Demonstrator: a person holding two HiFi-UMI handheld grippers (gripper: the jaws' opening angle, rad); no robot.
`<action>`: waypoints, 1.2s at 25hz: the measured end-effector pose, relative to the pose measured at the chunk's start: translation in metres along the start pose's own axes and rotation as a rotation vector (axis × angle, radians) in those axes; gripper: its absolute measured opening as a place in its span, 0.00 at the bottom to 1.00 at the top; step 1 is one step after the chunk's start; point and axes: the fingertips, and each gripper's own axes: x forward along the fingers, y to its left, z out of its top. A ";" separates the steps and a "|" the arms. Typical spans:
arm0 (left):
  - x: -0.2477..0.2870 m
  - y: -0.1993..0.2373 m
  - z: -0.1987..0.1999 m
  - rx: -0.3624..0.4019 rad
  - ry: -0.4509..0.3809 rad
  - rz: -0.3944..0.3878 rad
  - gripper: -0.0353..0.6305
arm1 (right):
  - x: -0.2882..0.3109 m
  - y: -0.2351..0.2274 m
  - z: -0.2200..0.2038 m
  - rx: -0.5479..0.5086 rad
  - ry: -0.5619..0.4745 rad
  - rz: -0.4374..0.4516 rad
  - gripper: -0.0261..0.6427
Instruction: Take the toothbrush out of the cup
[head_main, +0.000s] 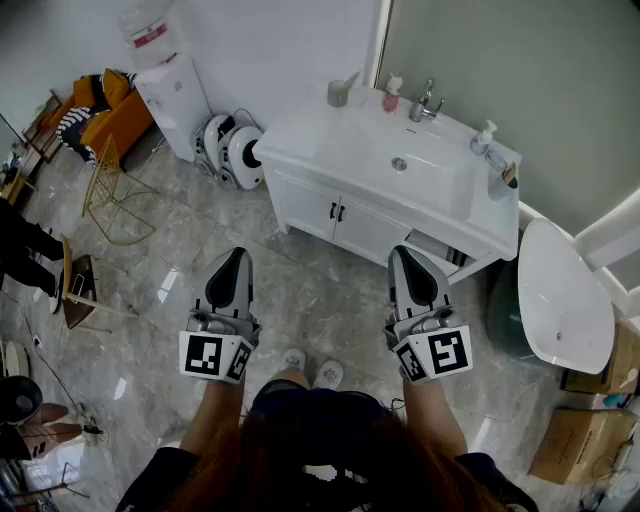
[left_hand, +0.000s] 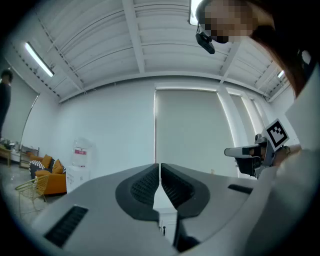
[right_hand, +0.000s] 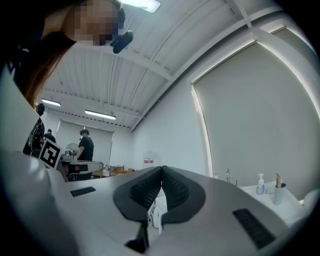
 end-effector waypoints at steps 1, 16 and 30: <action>-0.001 0.000 0.001 0.005 0.002 0.004 0.10 | -0.001 -0.001 0.002 -0.004 -0.004 -0.005 0.06; -0.002 0.006 -0.002 0.031 0.041 0.047 0.10 | -0.003 -0.009 0.010 0.038 -0.034 -0.016 0.06; 0.103 0.080 -0.020 0.013 0.013 0.030 0.10 | 0.103 -0.039 -0.003 0.026 -0.036 -0.036 0.06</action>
